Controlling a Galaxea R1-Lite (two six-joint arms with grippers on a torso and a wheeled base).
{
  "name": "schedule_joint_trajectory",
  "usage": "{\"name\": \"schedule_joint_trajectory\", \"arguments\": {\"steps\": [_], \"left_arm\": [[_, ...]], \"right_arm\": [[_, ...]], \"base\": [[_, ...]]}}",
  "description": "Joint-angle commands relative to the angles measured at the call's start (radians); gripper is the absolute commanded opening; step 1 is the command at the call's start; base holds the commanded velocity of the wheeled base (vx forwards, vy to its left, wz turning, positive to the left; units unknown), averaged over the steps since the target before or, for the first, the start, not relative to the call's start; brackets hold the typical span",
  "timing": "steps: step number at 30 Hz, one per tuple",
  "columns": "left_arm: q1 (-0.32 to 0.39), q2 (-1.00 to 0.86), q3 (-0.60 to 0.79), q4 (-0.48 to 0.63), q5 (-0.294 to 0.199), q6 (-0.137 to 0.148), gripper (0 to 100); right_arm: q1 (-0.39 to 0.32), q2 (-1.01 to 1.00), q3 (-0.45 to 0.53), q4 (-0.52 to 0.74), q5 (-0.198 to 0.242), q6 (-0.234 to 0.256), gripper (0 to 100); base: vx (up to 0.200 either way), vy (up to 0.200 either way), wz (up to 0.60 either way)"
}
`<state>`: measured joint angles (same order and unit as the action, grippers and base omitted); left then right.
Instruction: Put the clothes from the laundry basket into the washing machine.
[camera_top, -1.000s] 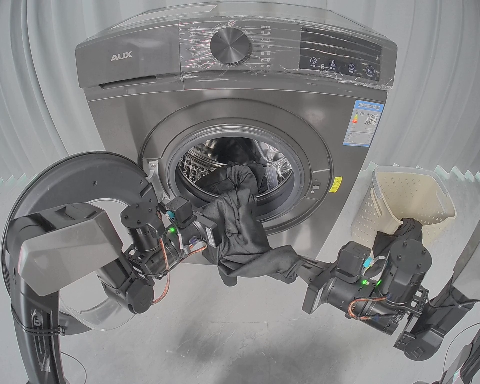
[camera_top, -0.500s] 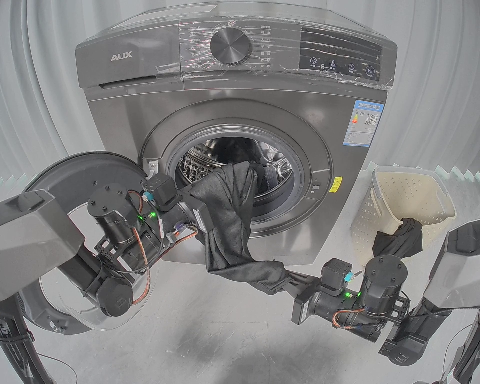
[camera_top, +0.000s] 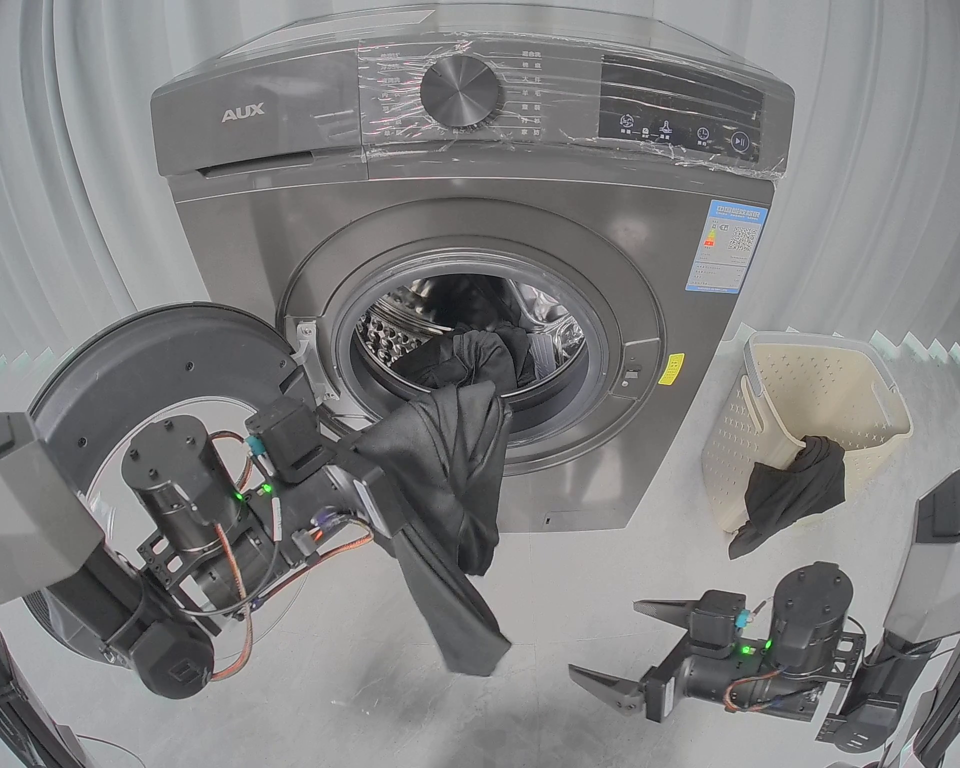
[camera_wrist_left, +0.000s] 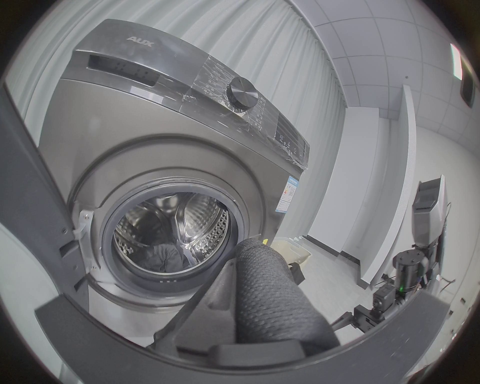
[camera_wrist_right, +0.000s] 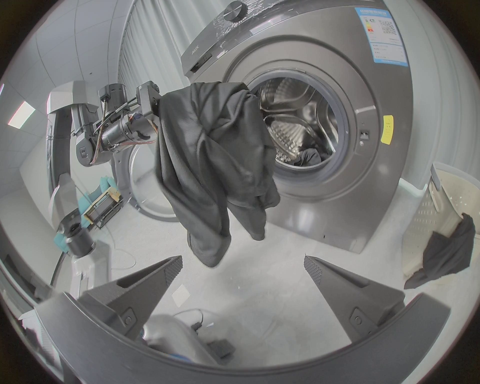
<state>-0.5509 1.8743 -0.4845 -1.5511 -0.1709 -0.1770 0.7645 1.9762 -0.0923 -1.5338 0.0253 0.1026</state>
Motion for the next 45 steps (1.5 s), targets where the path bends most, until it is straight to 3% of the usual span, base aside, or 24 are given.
{"name": "schedule_joint_trajectory", "arguments": {"steps": [1,6,10,12,20,24,28,31,33,34,39,45], "left_arm": [[-0.024,-0.112,0.073,-0.001,0.008,-0.032,0],[-0.015,-0.132,0.083,-0.001,0.011,-0.033,0],[-0.004,-0.113,0.127,-0.001,0.125,-0.025,0],[-0.004,-0.119,0.161,-0.001,0.151,-0.021,0],[-0.001,-0.103,0.201,-0.001,0.151,-0.015,0],[0.051,-0.101,0.202,-0.001,0.149,-0.013,0],[0.054,-0.092,0.204,-0.001,0.149,-0.012,0],[0.046,-0.089,0.219,-0.001,0.152,0.027,0],[0.046,-0.089,0.221,-0.001,0.152,0.033,0],[0.046,-0.083,0.234,-0.003,0.156,0.067,0],[0.048,-0.093,0.237,-0.001,0.145,0.059,0],[0.045,-0.09,0.231,-0.001,0.14,0.068,0]], "right_arm": [[-0.059,-0.092,0.091,-0.008,0.033,-0.004,100],[-0.083,-0.112,0.088,-0.008,0.03,-0.004,100],[-0.18,-0.094,0.039,-0.008,0.018,-0.007,100],[-0.2,-0.109,0.033,-0.009,0.024,-0.011,100],[-0.234,-0.157,0.026,-0.008,0.031,-0.011,100],[-0.238,-0.163,0.025,-0.008,0.048,-0.011,100],[-0.238,-0.158,0.0,-0.008,0.048,-0.007,100],[-0.238,-0.152,0.002,-0.008,0.05,-0.006,100],[-0.237,-0.152,0.002,-0.008,0.05,-0.006,100],[-0.237,-0.152,-0.003,-0.008,0.051,-0.006,100],[-0.235,-0.152,-0.01,-0.008,0.05,-0.006,100],[-0.232,-0.152,-0.012,-0.008,0.05,-0.004,100]], "base": [[0.0,0.0,0.0],[0.0,0.0,0.0],[0.0,0.0,0.0],[0.0,0.0,0.0],[0.0,0.0,0.0],[0.0,0.0,0.0],[0.0,0.0,0.0],[0.0,0.0,0.0],[0.0,0.0,0.0],[0.0,0.0,0.0],[0.0,0.0,0.0],[0.2,0.0,0.0]]}}
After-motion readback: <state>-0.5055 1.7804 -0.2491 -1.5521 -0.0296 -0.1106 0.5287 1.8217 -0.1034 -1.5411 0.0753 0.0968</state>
